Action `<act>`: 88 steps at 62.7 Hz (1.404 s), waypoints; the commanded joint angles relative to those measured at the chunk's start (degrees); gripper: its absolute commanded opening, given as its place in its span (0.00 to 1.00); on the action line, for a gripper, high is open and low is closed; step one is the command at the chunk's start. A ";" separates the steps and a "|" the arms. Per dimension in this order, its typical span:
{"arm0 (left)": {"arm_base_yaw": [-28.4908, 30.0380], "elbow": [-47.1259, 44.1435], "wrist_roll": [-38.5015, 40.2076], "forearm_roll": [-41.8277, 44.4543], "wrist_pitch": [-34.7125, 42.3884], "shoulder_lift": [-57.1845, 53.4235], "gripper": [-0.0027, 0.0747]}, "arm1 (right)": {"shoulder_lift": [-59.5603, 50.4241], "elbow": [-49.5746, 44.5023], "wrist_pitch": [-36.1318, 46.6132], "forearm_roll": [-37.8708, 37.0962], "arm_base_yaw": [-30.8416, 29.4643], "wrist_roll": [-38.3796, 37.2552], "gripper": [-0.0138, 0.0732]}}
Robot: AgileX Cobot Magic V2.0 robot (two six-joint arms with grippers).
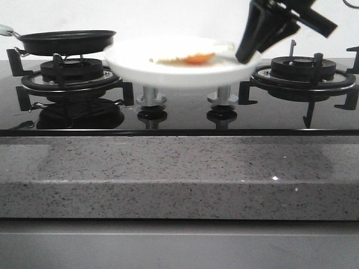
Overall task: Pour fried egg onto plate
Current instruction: 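Lower the plate with the egg onto the stove and release it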
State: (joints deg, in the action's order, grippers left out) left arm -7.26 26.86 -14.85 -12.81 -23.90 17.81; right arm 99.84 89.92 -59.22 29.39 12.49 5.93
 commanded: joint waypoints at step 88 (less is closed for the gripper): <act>-0.45 1.35 0.64 -0.98 4.78 0.47 0.01 | 16.63 40.31 -16.52 -5.01 -4.73 -5.93 0.25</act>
State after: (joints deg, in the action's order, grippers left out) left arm -7.26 26.86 -14.85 -12.92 -23.80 17.81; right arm 121.69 126.93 -71.03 22.94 8.20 -0.44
